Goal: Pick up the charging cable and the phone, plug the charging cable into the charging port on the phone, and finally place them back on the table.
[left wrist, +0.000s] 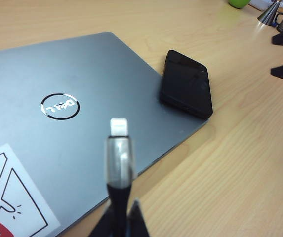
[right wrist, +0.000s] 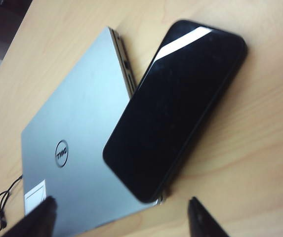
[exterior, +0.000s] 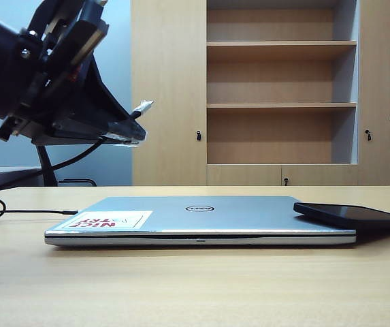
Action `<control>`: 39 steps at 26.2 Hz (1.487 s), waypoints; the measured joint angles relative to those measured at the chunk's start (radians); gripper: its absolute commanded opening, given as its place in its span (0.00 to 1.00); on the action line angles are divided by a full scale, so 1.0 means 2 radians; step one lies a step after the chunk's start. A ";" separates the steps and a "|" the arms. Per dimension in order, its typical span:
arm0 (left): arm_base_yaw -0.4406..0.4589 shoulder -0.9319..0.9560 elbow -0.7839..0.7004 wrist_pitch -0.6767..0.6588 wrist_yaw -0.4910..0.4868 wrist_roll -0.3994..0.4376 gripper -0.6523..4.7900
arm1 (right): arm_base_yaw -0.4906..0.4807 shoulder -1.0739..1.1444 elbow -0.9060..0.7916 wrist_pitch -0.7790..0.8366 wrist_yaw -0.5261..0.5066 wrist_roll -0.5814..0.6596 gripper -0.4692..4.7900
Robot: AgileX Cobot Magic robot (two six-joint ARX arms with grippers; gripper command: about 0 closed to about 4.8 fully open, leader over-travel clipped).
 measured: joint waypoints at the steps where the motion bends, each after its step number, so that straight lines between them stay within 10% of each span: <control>1: 0.000 0.000 0.000 0.000 0.000 0.000 0.11 | 0.000 0.012 0.000 0.008 0.000 0.001 0.79; 39: 0.000 0.000 0.000 0.000 0.000 0.002 0.11 | -0.066 0.356 0.000 0.306 -0.175 0.069 0.79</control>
